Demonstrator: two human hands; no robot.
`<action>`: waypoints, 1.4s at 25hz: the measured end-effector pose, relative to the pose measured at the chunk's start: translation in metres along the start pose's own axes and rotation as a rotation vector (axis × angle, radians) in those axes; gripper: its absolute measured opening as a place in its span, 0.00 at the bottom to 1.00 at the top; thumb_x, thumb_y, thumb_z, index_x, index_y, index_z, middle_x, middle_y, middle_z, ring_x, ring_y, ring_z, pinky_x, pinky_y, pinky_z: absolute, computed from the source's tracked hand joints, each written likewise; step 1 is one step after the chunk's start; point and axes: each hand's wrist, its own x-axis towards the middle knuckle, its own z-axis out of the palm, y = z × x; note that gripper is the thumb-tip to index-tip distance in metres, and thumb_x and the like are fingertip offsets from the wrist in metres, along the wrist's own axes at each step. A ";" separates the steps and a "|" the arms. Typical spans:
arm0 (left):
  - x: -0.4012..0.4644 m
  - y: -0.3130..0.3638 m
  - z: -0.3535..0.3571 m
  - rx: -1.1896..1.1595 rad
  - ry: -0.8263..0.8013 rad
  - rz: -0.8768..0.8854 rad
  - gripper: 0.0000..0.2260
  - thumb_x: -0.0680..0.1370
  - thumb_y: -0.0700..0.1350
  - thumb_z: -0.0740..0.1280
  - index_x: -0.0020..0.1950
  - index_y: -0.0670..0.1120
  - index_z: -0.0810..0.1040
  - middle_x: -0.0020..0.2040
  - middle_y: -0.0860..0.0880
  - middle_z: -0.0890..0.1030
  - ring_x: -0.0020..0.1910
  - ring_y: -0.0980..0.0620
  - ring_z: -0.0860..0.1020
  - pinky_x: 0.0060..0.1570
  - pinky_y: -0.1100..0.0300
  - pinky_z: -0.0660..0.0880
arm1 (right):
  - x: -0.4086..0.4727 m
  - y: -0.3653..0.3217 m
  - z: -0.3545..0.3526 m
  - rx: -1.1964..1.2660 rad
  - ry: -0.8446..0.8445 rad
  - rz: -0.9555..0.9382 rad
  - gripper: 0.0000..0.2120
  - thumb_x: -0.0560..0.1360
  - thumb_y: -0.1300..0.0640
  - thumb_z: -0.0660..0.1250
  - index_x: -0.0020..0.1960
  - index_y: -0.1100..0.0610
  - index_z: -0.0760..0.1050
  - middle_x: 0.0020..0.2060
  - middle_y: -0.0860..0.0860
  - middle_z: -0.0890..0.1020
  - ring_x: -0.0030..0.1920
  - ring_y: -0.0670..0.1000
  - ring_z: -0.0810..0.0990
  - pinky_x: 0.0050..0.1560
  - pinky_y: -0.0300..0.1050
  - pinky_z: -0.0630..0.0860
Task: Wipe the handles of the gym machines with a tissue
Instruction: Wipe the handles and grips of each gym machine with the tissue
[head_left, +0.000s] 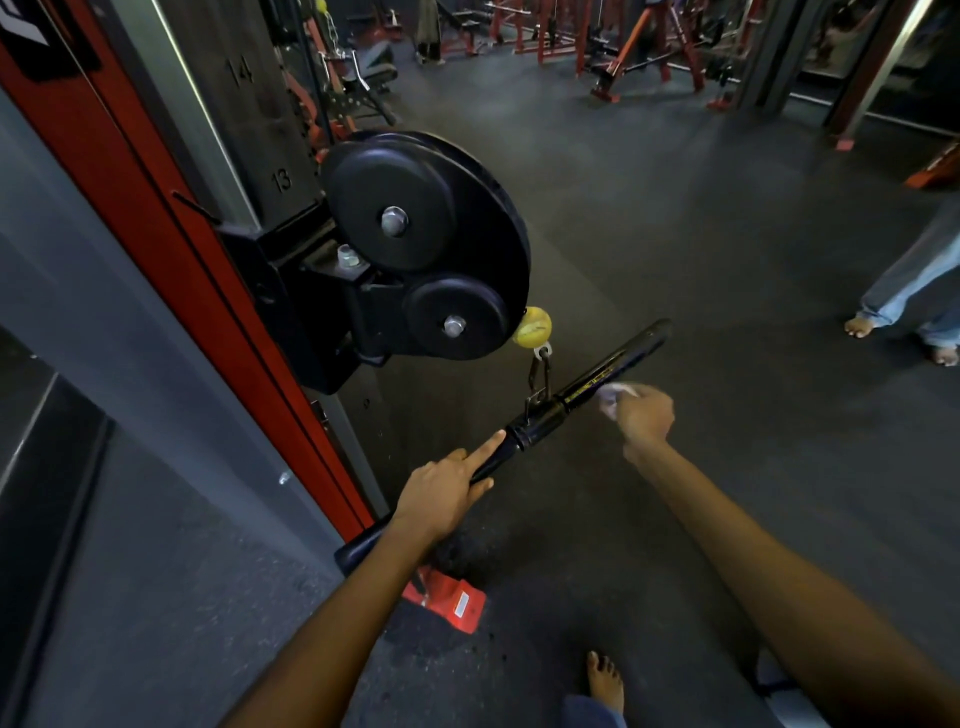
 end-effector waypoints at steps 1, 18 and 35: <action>0.000 0.000 -0.001 0.002 0.002 0.002 0.29 0.83 0.56 0.55 0.78 0.64 0.42 0.57 0.47 0.75 0.54 0.44 0.78 0.53 0.49 0.74 | -0.005 0.005 -0.002 -0.141 0.076 -0.287 0.14 0.74 0.71 0.60 0.56 0.67 0.78 0.48 0.60 0.81 0.44 0.53 0.82 0.46 0.30 0.74; -0.009 0.000 0.005 0.098 -0.020 0.016 0.29 0.83 0.59 0.52 0.70 0.66 0.30 0.58 0.48 0.73 0.53 0.46 0.79 0.53 0.51 0.75 | 0.074 0.019 -0.021 -0.939 -0.246 -0.822 0.22 0.75 0.72 0.56 0.69 0.66 0.67 0.68 0.63 0.67 0.71 0.60 0.64 0.71 0.44 0.57; -0.029 0.031 0.008 0.178 0.100 -0.170 0.27 0.78 0.67 0.44 0.73 0.70 0.32 0.61 0.47 0.74 0.55 0.46 0.77 0.51 0.52 0.75 | 0.109 0.003 -0.041 -0.883 -0.489 -1.035 0.26 0.67 0.71 0.53 0.63 0.64 0.73 0.59 0.61 0.77 0.61 0.64 0.75 0.68 0.54 0.63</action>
